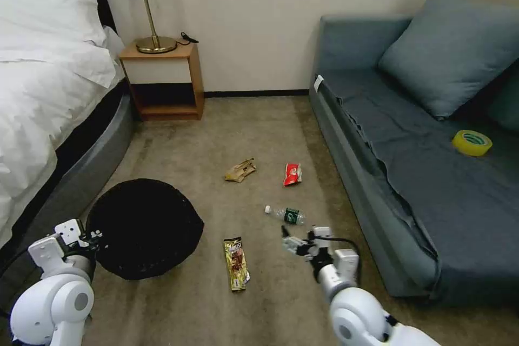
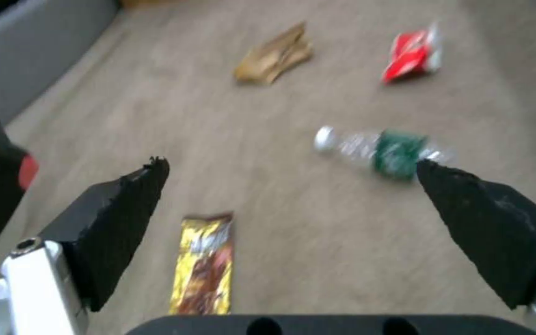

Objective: Pick up the trash bin, then pick up the garbage on the floor and place it into the trash bin.

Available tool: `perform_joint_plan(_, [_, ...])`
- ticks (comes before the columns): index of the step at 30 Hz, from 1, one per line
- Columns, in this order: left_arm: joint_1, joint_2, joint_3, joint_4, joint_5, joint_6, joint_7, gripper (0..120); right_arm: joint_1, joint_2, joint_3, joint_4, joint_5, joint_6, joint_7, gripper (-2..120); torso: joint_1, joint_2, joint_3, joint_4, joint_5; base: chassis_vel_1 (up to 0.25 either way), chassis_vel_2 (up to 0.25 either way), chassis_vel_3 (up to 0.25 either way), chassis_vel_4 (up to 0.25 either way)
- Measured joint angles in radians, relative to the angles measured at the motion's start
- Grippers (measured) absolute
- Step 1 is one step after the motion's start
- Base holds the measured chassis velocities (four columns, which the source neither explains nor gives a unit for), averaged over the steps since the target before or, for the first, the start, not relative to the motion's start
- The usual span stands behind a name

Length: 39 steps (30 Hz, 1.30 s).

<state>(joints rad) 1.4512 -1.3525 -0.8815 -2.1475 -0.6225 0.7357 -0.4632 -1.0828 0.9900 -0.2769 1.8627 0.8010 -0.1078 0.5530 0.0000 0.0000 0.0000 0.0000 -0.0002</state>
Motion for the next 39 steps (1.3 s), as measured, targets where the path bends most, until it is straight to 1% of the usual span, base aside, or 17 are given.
perform_joint_plan(3, [0.001,-0.006,0.000,0.003,0.007,0.000,0.000,3,0.049,0.036,-0.055,-0.052,0.013,-0.003,0.003,100,0.000,0.000,0.000,0.0003,0.0005,0.000,0.000,0.000,0.000])
perform_joint_plan(10, [0.001,-0.007,0.001,0.003,0.009,0.000,0.000,3,0.057,0.046,-0.063,-0.062,0.014,-0.004,0.004,100,0.000,0.000,0.000,-0.0001,0.0001,0.000,0.000,0.000,0.000])
perform_joint_plan(11, [0.002,-0.007,0.000,0.003,0.011,0.000,0.000,3,0.059,0.049,-0.067,-0.067,0.029,-0.004,0.009,100,0.000,0.000,0.000,-0.0005,-0.0003,0.000,0.000,0.000,0.000])
perform_joint_plan(12, [0.006,-0.007,-0.003,0.002,0.015,0.000,0.001,3,0.083,0.065,-0.106,-0.110,0.074,-0.007,0.027,100,0.000,0.000,0.000,-0.0006,-0.0009,0.000,0.000,0.000,0.000])
perform_joint_plan(13, [0.006,-0.007,-0.003,0.002,0.015,0.000,0.001,3,0.083,0.065,-0.106,-0.110,0.074,-0.007,0.027,100,0.000,0.000,0.000,-0.0006,-0.0009,0.000,0.000,0.000,0.000])
perform_joint_plan(14, [0.009,-0.007,-0.006,0.000,0.017,0.000,0.001,3,0.126,0.079,-0.196,-0.167,0.118,-0.016,0.043,100,0.000,0.000,0.000,-0.0003,0.0007,0.000,0.000,0.000,0.000])
perform_joint_plan(15, [0.011,-0.007,-0.008,-0.001,0.018,0.000,0.001,3,0.163,0.085,-0.243,-0.194,0.132,-0.017,0.052,100,0.000,0.000,0.000,-0.0002,0.0018,0.000,0.000,0.000,0.000])
perform_joint_plan(16, [0.014,-0.008,-0.010,-0.004,0.020,-0.001,0.000,3,0.192,0.086,-0.265,-0.208,0.133,-0.014,0.056,100,0.000,0.000,0.000,0.0007,0.0006,0.000,0.000,0.000,0.000])
perform_joint_plan(17, [0.017,-0.009,-0.012,-0.005,0.020,-0.003,0.000,3,0.207,0.085,-0.275,-0.211,0.133,-0.013,0.056,100,0.000,0.000,0.000,0.0007,-0.0009,0.000,0.000,0.000,0.000])
perform_joint_plan(20, [0.022,-0.010,-0.013,-0.006,0.020,-0.004,0.000,3,0.213,0.079,-0.278,-0.210,0.138,-0.013,0.055,100,0.000,0.000,0.000,0.0003,0.0008,0.000,0.000,0.000,0.000])
perform_joint_plan(22, [0.027,-0.013,-0.012,-0.007,0.024,-0.009,0.000,3,0.222,0.065,-0.279,-0.203,0.139,-0.013,0.052,100,0.000,0.000,0.000,-0.0001,-0.0002,0.000,0.000,0.000,0.000])
perform_joint_plan(28, [0.030,-0.012,-0.011,-0.014,0.025,-0.010,0.001,3,0.251,0.054,-0.314,-0.204,0.139,-0.015,0.049,100,0.000,0.000,0.000,-0.0001,0.0002,0.000,0.000,0.000,0.000])
perform_joint_plan(33, [0.020,-0.003,-0.015,-0.011,0.023,-0.010,0.002,3,0.379,0.049,-0.433,-0.240,0.180,-0.020,0.050,100,0.000,0.000,0.000,-0.0001,0.0003,0.000,0.000,0.000,0.000])
perform_joint_plan(34, [0.020,-0.003,-0.015,-0.011,0.023,-0.010,0.002,3,0.379,0.049,-0.433,-0.240,0.180,-0.020,0.050,100,0.000,0.000,0.000,-0.0001,0.0003,0.000,0.000,0.000,0.000])
perform_joint_plan(36, [0.018,-0.004,-0.018,-0.011,0.023,-0.009,0.003,3,0.441,0.046,-0.497,-0.258,0.226,-0.027,0.045,100,0.000,0.000,0.000,0.0000,0.0002,0.000,0.000,0.000,0.000])
perform_joint_plan(37, [0.018,-0.004,-0.018,-0.011,0.023,-0.009,0.003,3,0.441,0.046,-0.497,-0.258,0.226,-0.027,0.045,100,0.000,0.000,0.000,0.0000,0.0002,0.000,0.000,0.000,0.000])
perform_joint_plan(39, [0.017,-0.005,-0.021,-0.011,0.023,-0.009,0.004,3,0.491,0.050,-0.561,-0.287,0.263,-0.035,0.033,100,0.000,0.000,0.000,0.0000,0.0001,0.000,0.000,0.000,0.000])
